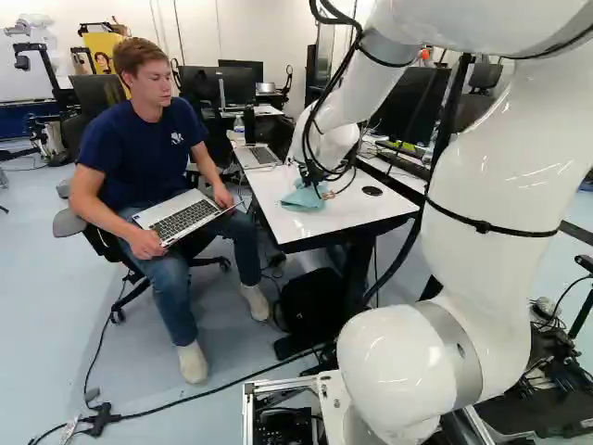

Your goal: Clean the table with the green towel

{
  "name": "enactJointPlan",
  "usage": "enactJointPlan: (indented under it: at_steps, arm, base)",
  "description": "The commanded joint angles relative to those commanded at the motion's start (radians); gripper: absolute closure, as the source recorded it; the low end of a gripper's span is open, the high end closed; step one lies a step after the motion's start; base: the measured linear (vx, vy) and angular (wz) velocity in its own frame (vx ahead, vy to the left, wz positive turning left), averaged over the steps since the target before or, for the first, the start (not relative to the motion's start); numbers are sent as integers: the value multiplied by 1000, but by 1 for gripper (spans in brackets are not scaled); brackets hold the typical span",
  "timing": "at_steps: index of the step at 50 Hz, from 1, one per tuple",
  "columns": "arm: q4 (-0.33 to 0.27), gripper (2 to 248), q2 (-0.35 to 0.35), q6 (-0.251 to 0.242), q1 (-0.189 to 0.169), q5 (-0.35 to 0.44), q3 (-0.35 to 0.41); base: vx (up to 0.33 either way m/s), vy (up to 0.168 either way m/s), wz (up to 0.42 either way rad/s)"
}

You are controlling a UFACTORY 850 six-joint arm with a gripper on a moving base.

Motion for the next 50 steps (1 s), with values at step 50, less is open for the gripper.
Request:
enactJointPlan:
  at_steps: [50]
  arm:
    - [0,215,94,0,143,0,100]
  base:
    - [0,0,0]
